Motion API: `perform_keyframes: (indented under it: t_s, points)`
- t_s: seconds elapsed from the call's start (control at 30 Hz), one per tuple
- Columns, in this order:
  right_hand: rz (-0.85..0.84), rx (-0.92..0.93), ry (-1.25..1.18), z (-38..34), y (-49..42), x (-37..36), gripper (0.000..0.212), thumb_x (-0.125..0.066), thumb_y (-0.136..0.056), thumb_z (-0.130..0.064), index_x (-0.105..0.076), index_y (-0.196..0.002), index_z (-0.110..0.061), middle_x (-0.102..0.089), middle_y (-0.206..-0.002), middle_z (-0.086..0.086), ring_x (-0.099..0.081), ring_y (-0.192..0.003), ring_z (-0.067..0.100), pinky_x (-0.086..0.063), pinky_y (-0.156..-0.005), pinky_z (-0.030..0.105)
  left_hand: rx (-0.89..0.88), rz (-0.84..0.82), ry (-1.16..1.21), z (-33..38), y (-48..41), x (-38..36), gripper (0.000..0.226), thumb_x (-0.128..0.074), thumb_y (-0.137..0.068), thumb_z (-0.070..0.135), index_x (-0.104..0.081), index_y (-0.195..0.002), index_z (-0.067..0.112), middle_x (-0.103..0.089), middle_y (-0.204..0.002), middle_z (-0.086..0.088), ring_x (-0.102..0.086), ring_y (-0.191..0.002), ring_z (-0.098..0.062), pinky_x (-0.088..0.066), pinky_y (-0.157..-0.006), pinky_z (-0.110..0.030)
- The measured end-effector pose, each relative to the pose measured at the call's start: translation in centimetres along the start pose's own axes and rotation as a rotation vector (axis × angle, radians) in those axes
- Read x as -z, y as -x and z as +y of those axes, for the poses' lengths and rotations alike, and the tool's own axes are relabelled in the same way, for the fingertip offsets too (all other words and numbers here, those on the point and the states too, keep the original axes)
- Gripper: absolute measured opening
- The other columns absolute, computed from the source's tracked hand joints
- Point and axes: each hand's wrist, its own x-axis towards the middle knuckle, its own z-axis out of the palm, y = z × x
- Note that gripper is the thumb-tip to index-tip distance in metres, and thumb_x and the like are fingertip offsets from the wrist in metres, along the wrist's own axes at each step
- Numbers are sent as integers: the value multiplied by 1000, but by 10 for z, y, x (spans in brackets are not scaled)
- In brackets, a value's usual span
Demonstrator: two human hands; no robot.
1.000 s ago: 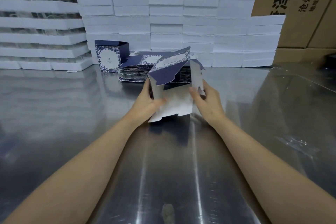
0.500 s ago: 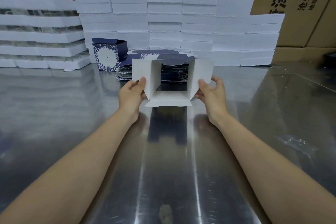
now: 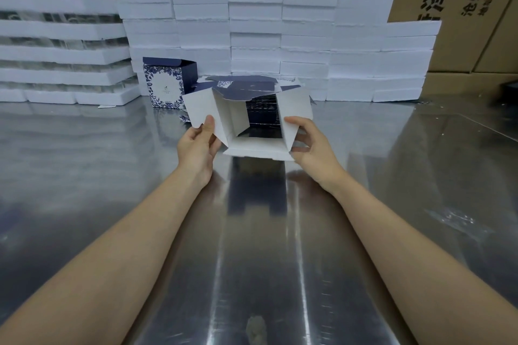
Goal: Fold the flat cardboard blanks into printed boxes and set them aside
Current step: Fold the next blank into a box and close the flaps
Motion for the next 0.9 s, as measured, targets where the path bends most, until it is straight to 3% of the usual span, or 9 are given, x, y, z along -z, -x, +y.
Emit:
perform_keyframes:
  t_s: [0.17, 0.27, 0.4, 0.53, 0.6, 0.67, 0.73, 0.83, 0.9]
  points:
    - [3, 8, 54, 6, 0, -2, 64, -67, -77, 10, -51, -124, -31, -57, -119, -9, -59, -96, -7, -50, -78, 15, 20, -16, 37, 2, 0, -2, 15, -59, -96, 18, -59, -106, 7, -67, -106, -4, -67, -91, -9, -57, -80, -22]
    - [185, 62, 84, 6, -3, -2, 42, -73, -80, -2, -60, -111, -27, -65, -105, -12, -60, -82, 0, -47, -74, 14, -1, -39, 35, 2, 3, -5, 12, -61, -95, 17, -59, -103, 9, -67, -106, -5, -69, -90, -10, -56, -74, -22]
    - [300, 64, 74, 5, -4, -1, 34, -75, -78, -6, -61, -94, -32, -65, -84, -22, -55, -65, 13, -47, -65, 19, -183, -26, -123, 0, 9, -13, 13, -60, -96, 16, -59, -107, 10, -68, -101, -2, -69, -88, -10, -57, -83, -30]
    - [330, 65, 110, 5, -3, -2, 40, -79, -75, -13, -53, -90, -39, -58, -84, -14, -49, -65, 10, -44, -65, 21, -452, -67, -469, -5, 15, -18, 7, -52, -99, 21, -55, -105, 22, -66, -100, 12, -60, -89, 13, -45, -81, -8]
    - [352, 58, 139, 6, -3, -2, 43, -81, -74, -17, -48, -89, -41, -50, -77, -8, -43, -62, 5, -41, -64, 20, -425, -180, -544, -12, 16, -20, 4, -50, -100, 22, -48, -103, 22, -60, -122, 0, -54, -105, 11, -39, -92, -13]
    - [346, 57, 176, 6, -2, -2, 45, -81, -74, -19, -45, -88, -42, -47, -73, -7, -41, -60, 3, -40, -62, 17, -404, -284, -618, -17, 15, -21, 22, -51, -99, 13, -34, -96, 26, -44, -141, -11, -47, -120, -1, -36, -102, -20]
    - [354, 60, 215, 4, -2, -3, 46, -81, -75, -20, -44, -89, -43, -47, -73, -8, -42, -60, 2, -40, -62, 17, -399, -332, -658, -19, 14, -20, 32, -49, -98, 5, -30, -104, 29, -43, -138, -12, -50, -120, -14, -40, -104, -32]
    - [387, 112, 273, 1, -1, -3, 47, -80, -75, -19, -47, -98, -43, -48, -95, -22, -50, -73, 2, -49, -73, 27, -347, -260, -707, -21, 10, -14, 21, -46, -101, 9, -42, -116, 24, -55, -121, -5, -53, -121, -30, -44, -104, -51]
    - [400, 195, 356, 0, 1, -4, 48, -79, -76, -15, -55, -113, -34, -34, -129, -18, -54, -106, 14, -47, -89, 18, -361, -232, -766, -22, 7, -13, 27, -45, -102, 11, -45, -128, 3, -57, -128, -11, -52, -124, -31, -43, -104, -52]
